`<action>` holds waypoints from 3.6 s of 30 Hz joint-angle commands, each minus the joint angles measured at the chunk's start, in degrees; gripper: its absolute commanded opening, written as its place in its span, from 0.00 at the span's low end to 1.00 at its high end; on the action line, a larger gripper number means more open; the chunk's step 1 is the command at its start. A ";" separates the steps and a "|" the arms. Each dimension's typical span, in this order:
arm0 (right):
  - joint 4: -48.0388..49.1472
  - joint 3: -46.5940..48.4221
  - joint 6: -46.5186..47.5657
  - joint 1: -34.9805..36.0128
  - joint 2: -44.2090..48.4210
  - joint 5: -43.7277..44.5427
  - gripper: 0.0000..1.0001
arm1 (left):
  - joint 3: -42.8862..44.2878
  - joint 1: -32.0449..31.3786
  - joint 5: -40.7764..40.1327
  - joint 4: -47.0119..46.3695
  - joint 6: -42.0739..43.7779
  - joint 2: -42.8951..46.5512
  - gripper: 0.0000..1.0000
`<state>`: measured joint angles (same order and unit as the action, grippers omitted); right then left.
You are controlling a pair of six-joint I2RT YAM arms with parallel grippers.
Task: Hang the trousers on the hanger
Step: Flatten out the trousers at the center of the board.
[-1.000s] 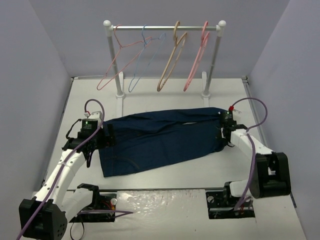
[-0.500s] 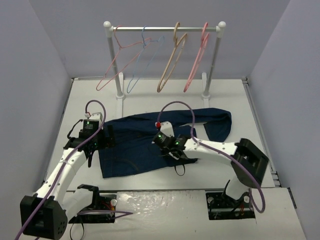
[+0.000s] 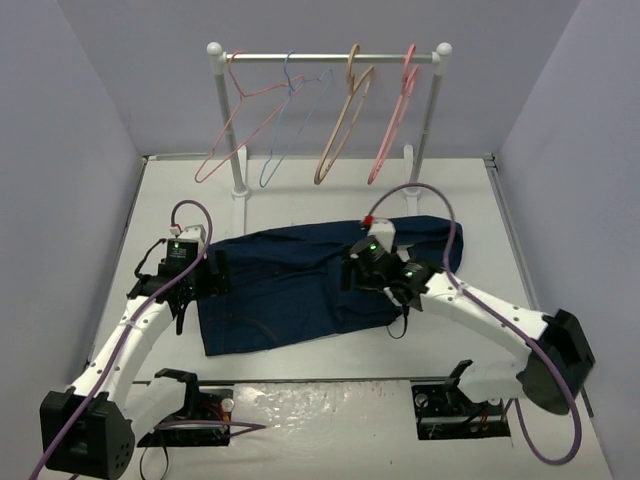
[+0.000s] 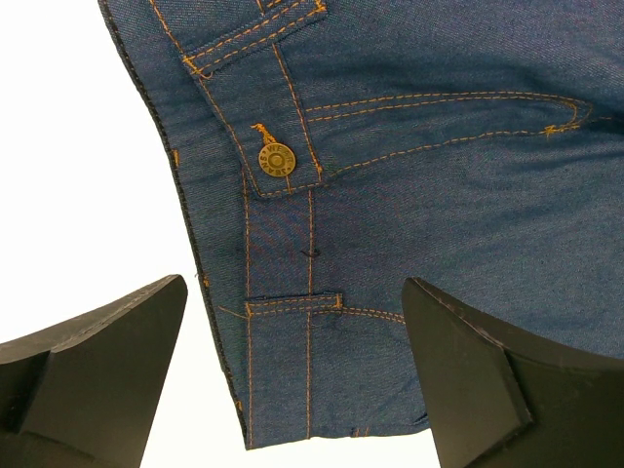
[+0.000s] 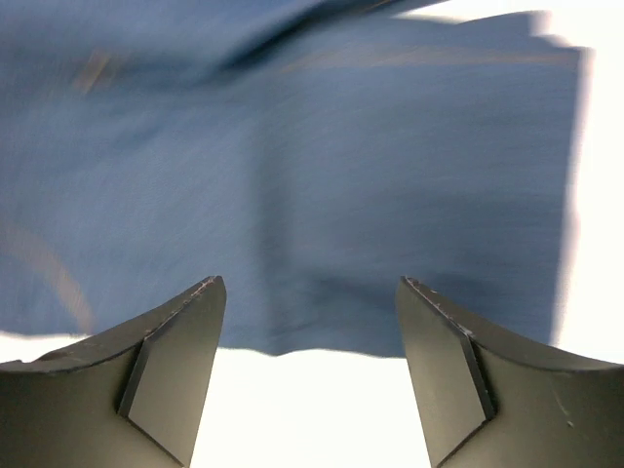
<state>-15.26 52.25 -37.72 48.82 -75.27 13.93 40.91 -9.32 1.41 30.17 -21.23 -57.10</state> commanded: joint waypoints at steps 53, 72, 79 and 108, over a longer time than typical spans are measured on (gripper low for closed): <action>1.90 13.06 4.47 17.06 -24.01 4.91 0.27 | 3.48 -1.58 -0.88 -1.05 0.84 -0.70 0.91; -1.17 3.61 9.21 -3.19 -0.60 -4.83 0.69 | 3.45 -1.52 -0.85 -1.20 0.70 -0.33 0.90; 6.53 -4.85 10.64 -12.33 1.01 -12.00 0.66 | 3.39 -1.49 -0.62 -1.34 0.67 -0.20 0.91; 18.12 -12.68 4.96 -6.11 -18.14 -10.06 0.39 | 3.63 -1.51 -0.88 -0.64 0.84 -0.50 0.91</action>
<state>8.12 41.74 -28.98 41.45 -90.11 1.45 40.91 -10.55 1.23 30.22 -21.21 -58.02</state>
